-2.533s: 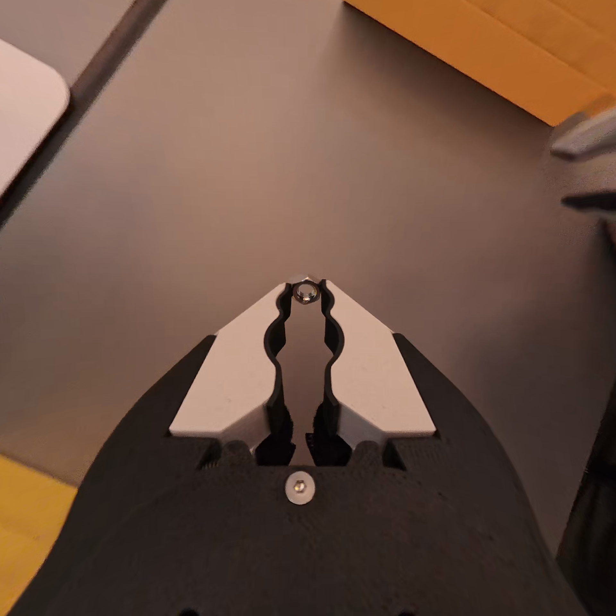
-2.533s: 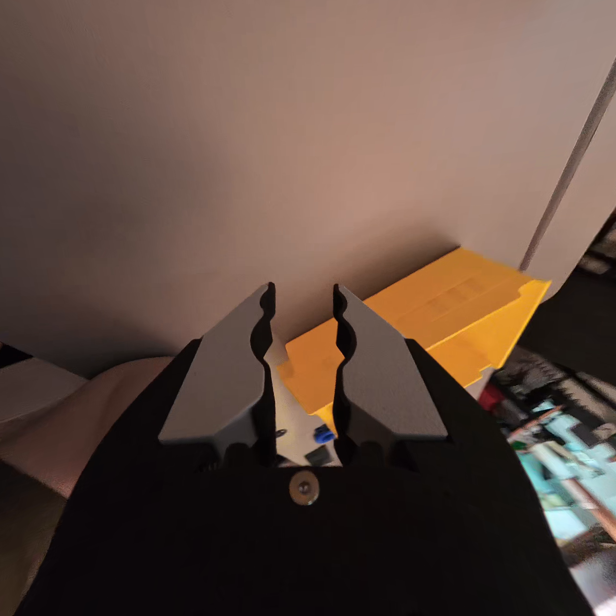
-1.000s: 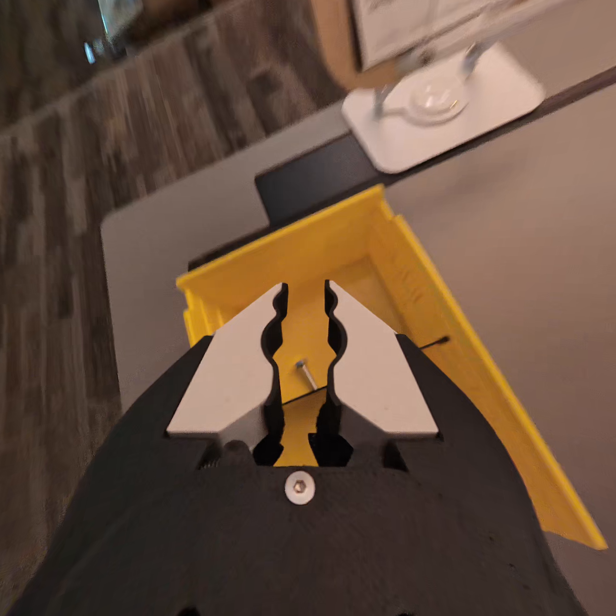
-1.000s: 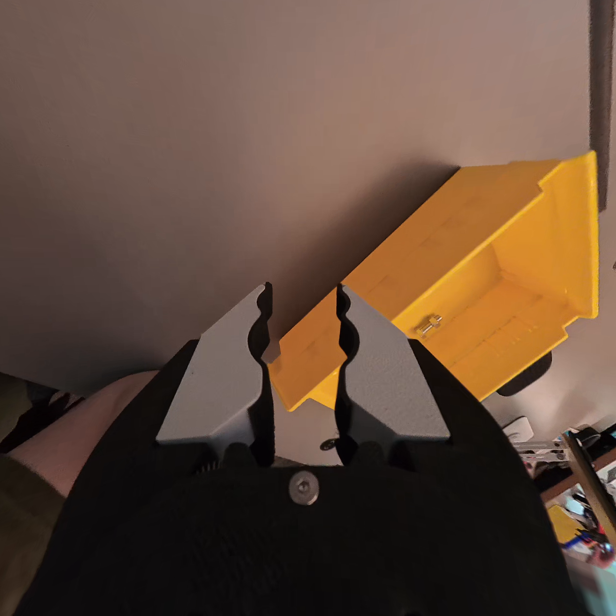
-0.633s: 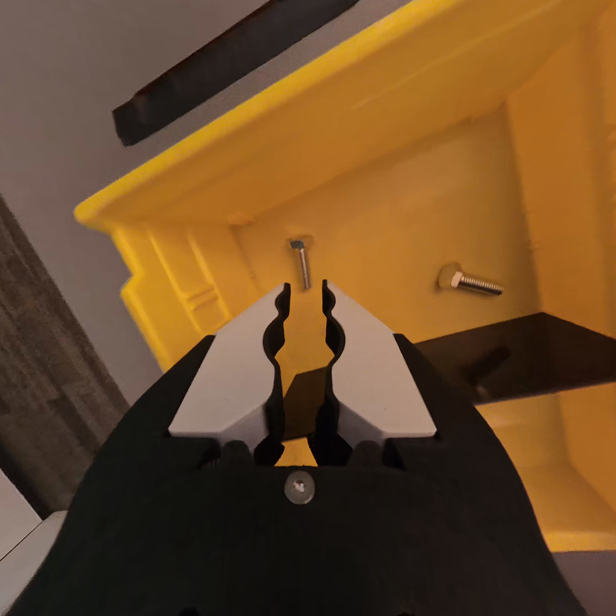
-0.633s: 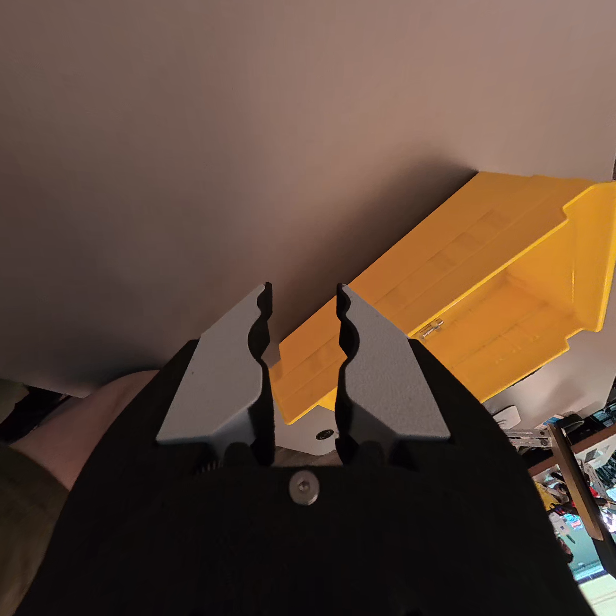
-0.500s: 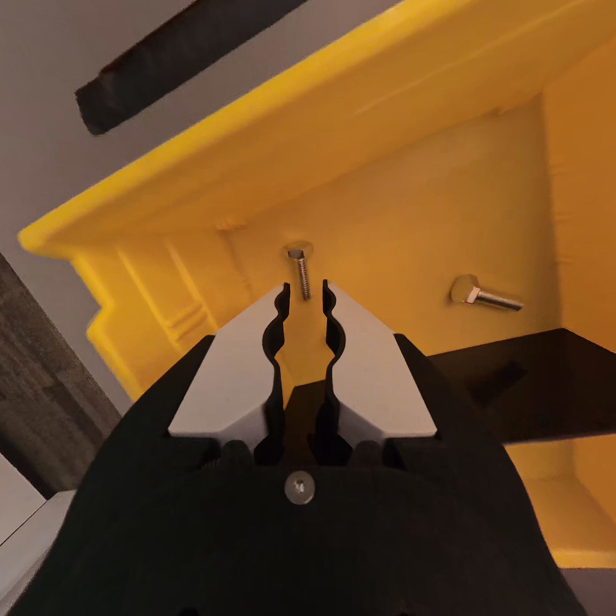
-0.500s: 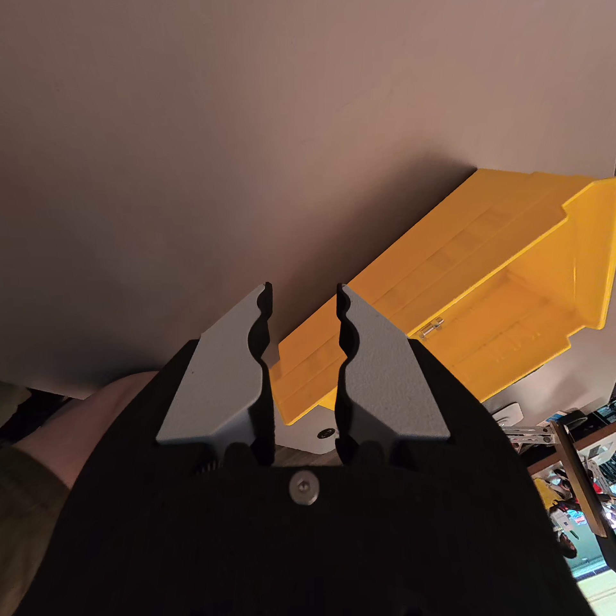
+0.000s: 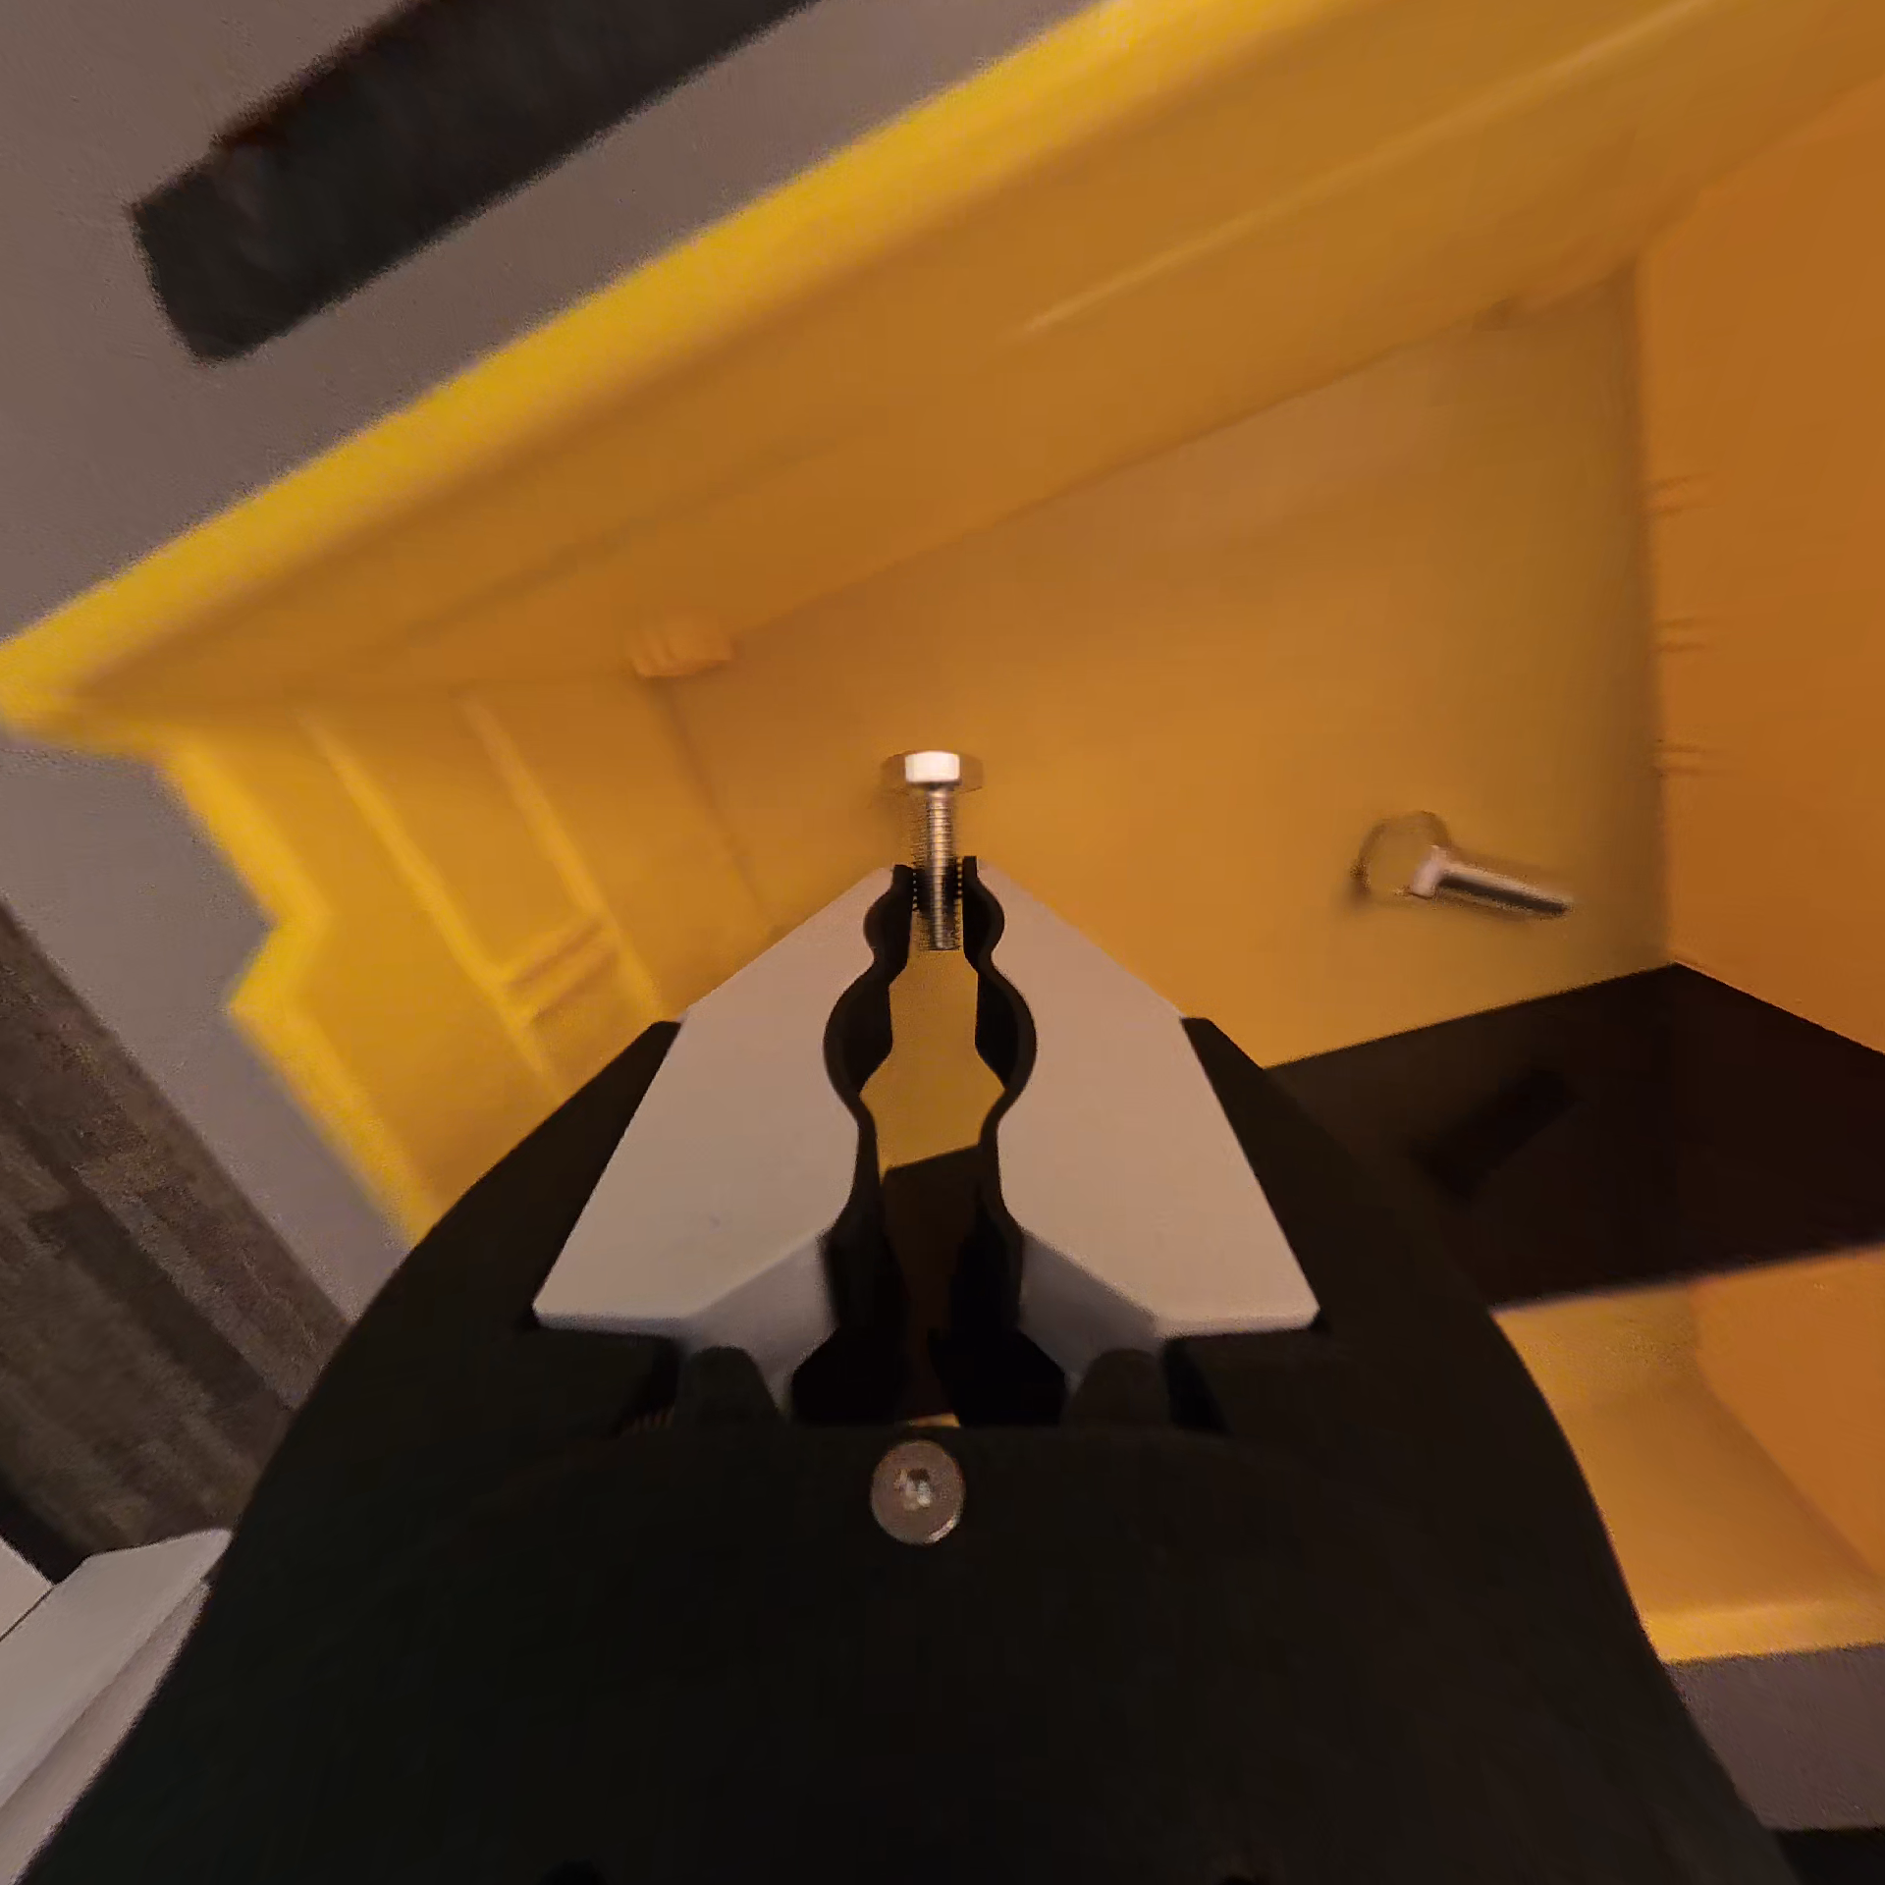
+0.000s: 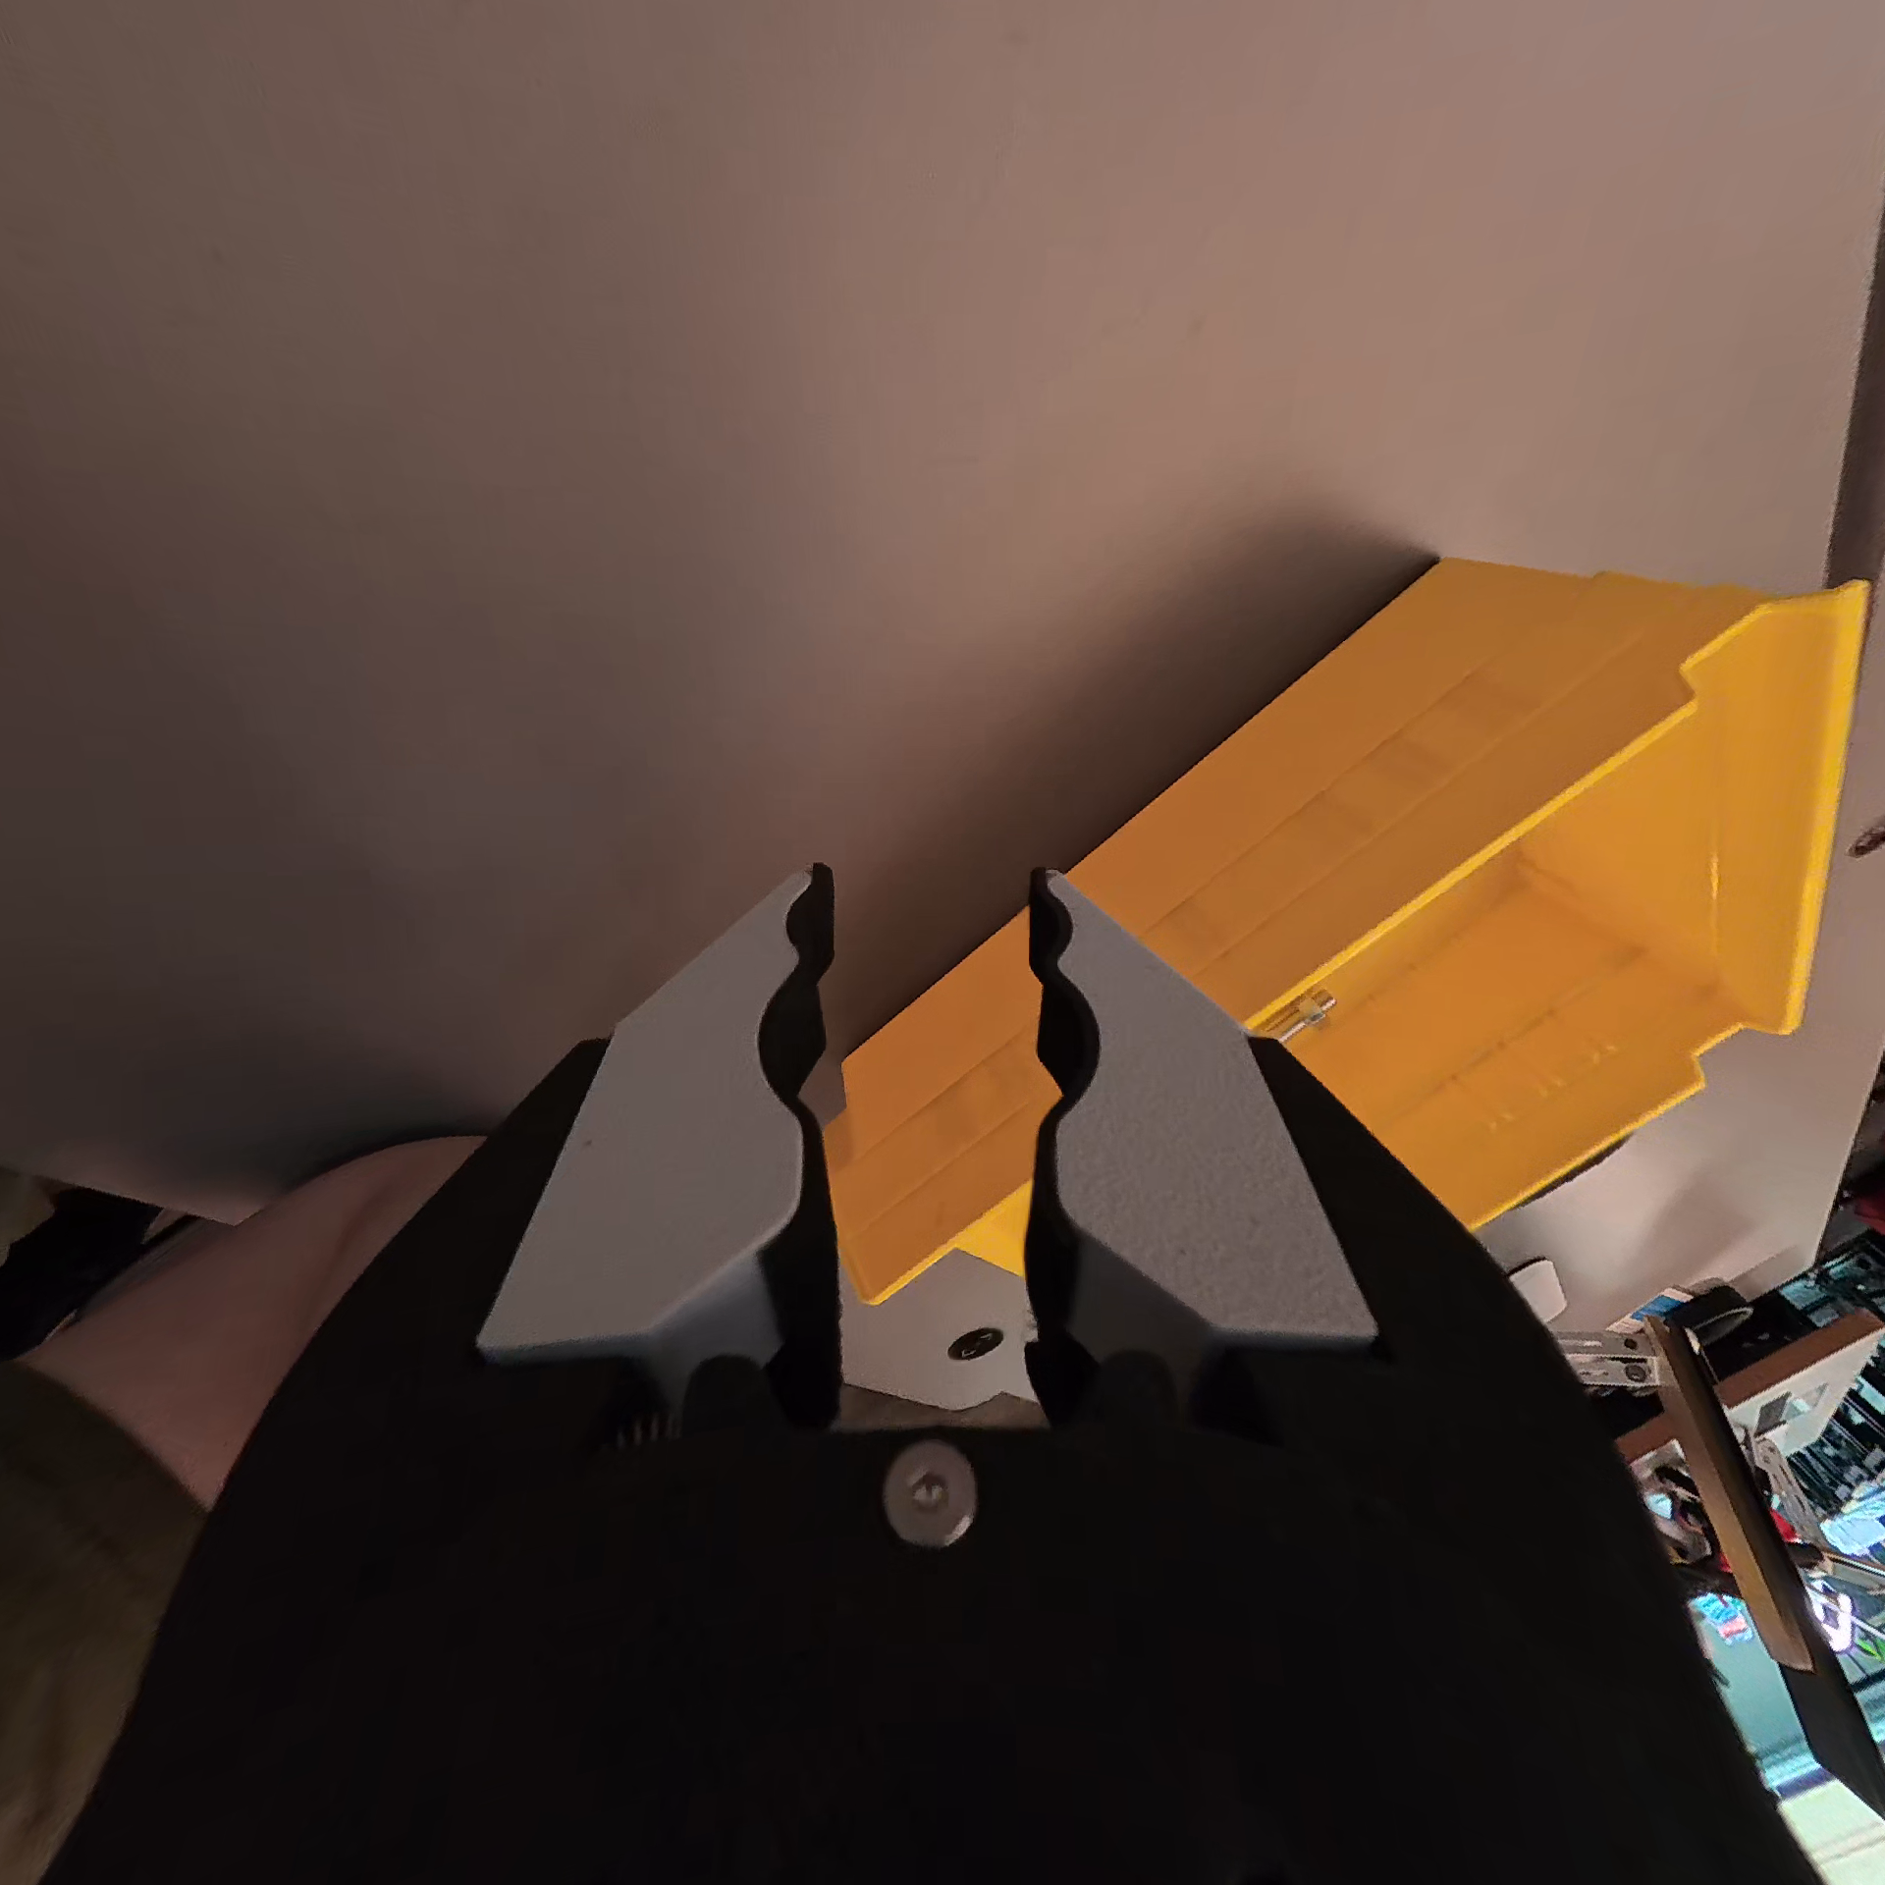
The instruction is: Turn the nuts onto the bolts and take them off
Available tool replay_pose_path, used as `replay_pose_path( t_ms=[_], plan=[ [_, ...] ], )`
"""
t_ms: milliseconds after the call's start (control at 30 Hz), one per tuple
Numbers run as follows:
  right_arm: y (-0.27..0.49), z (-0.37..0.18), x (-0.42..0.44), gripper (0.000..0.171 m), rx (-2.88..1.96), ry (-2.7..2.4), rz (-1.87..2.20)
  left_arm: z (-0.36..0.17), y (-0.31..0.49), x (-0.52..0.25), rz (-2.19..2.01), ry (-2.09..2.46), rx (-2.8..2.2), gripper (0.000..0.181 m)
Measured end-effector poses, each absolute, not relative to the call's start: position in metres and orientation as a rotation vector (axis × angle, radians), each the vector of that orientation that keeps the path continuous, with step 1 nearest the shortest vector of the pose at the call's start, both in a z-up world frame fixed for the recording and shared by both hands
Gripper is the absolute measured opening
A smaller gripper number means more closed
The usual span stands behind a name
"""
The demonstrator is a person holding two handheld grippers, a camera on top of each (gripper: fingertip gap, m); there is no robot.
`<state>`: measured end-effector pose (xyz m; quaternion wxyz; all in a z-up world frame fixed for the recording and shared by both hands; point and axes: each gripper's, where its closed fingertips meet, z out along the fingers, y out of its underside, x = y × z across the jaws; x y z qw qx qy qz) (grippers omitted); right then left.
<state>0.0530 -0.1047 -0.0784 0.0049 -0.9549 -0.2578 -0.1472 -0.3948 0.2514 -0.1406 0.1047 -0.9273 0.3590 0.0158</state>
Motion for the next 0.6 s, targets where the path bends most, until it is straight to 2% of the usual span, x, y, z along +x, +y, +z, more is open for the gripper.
replay_pose_path(
  t_ms=[33, 133, 233, 400, 467, 533, 600],
  plan=[
    [-0.103, -0.076, 0.053, 0.038, -2.975, -0.809, -0.476, -0.13, 0.251, -0.392, 0.042, 1.049, -2.702, 0.008],
    [-0.095, -0.067, 0.05, 0.037, -2.896, -0.83, -0.505, -0.077, 0.241, -0.364, -0.085, 1.048, -2.501, 0.007],
    [-0.074, -0.049, 0.041, 0.037, -2.731, -0.885, -0.548, -0.009, 0.205, -0.306, -0.395, 1.119, -2.195, 0.007],
    [-0.011, 0.027, -0.011, 0.039, -2.126, -0.98, -0.603, 0.089, 0.111, -0.225, -0.772, 1.205, -1.7, 0.007],
    [0.002, 0.072, -0.052, 0.046, -1.784, -1.006, -0.572, 0.101, 0.073, -0.202, -0.887, 1.254, -1.636, 0.007],
    [-0.01, 0.091, -0.103, 0.056, -1.509, -1.14, -0.456, 0.1, 0.046, -0.183, -0.975, 1.283, -1.655, 0.007],
    [-0.02, 0.102, -0.137, 0.055, -1.252, -1.218, -0.515, 0.084, 0.03, -0.171, -1.004, 1.318, -1.733, 0.008]
  ],
)
